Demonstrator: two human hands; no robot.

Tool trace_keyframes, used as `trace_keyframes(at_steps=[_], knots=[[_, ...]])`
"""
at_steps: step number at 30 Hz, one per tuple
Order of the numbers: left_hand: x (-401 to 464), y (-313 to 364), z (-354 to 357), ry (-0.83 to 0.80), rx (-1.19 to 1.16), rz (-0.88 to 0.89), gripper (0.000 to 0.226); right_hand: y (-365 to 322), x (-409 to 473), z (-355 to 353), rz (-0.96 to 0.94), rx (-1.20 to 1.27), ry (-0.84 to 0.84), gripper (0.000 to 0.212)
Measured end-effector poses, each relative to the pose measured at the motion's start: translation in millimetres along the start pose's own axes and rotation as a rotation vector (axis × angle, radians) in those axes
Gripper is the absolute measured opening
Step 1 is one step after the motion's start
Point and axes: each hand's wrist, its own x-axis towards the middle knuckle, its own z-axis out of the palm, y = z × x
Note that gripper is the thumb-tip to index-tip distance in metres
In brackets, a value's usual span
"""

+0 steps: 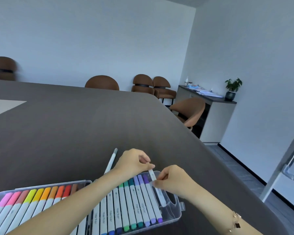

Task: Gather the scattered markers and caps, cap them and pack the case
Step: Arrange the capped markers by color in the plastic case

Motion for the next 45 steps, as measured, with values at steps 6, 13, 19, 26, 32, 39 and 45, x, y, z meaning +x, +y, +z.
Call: trace_keyframes(at_steps=[6,13,19,26,32,39,45], knots=[[-18.4,-1.7,11.7,0.002,0.05,0.045,0.028,12.6,-25.3,12.0,-0.058,0.048,0.056,0.019],[-23.4,-3.2,17.0,0.042,0.142,0.124,0.023,23.7,-34.2,13.7,-0.189,-0.104,0.163,0.024],[-21.3,-4.7,21.6,0.062,0.156,0.128,0.02,30.7,-28.3,16.2,-0.306,-0.168,0.129,0.022],[-23.5,-2.5,22.2,0.089,0.189,0.154,0.017,28.0,-30.4,10.7,-0.38,-0.271,0.094,0.02],[-18.8,-30.5,-41.7,0.249,0.328,-0.012,0.013,18.2,-17.0,5.1,-0.349,-0.279,0.134,0.02],[-14.3,-81.0,-80.7,-0.049,0.485,-0.284,0.035,-23.5,15.2,14.5,-0.415,-0.204,0.17,0.015],[14.7,-72.9,-65.9,0.02,0.306,-0.323,0.04,-54.1,51.4,25.5,-0.407,-0.203,0.124,0.018]])
